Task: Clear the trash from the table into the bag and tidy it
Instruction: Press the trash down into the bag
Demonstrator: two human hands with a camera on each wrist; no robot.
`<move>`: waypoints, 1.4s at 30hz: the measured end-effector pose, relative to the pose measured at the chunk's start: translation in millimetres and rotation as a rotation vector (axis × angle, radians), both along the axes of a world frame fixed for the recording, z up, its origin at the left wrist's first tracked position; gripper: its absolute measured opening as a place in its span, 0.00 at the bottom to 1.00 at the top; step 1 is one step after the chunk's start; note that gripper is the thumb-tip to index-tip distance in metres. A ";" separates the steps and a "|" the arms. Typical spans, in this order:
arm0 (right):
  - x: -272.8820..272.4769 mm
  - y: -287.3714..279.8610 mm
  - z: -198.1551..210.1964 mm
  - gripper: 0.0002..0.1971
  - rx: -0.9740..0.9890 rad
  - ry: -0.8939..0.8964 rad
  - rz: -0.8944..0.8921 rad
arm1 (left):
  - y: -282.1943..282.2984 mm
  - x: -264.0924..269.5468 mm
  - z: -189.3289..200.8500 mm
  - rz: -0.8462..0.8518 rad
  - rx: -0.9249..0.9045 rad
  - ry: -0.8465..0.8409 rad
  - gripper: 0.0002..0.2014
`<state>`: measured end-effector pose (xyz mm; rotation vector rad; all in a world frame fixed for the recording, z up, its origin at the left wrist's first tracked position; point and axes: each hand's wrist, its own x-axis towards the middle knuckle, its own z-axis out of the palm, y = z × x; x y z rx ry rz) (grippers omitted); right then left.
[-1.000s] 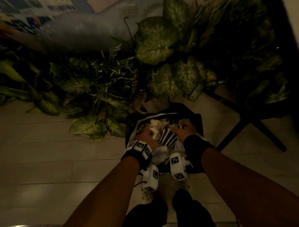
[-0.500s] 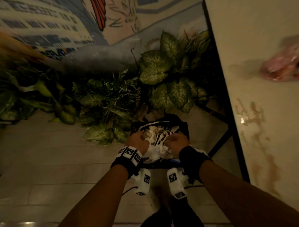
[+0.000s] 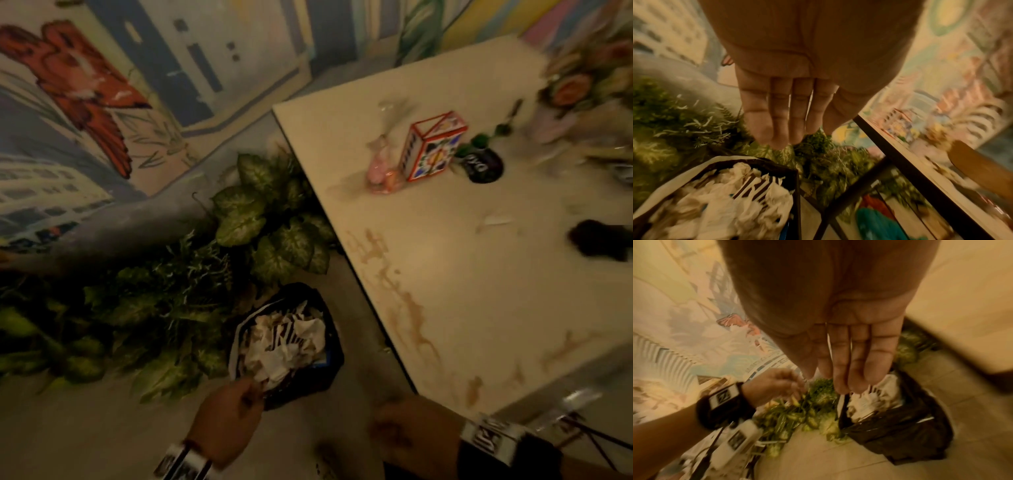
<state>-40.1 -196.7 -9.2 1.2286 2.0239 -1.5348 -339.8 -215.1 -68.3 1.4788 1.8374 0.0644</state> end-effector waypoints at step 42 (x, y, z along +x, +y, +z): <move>532.0 184.1 5.5 0.60 0.408 -0.547 -0.497 | 238.7 558.4 28.6 -0.190 -0.014 0.258 0.64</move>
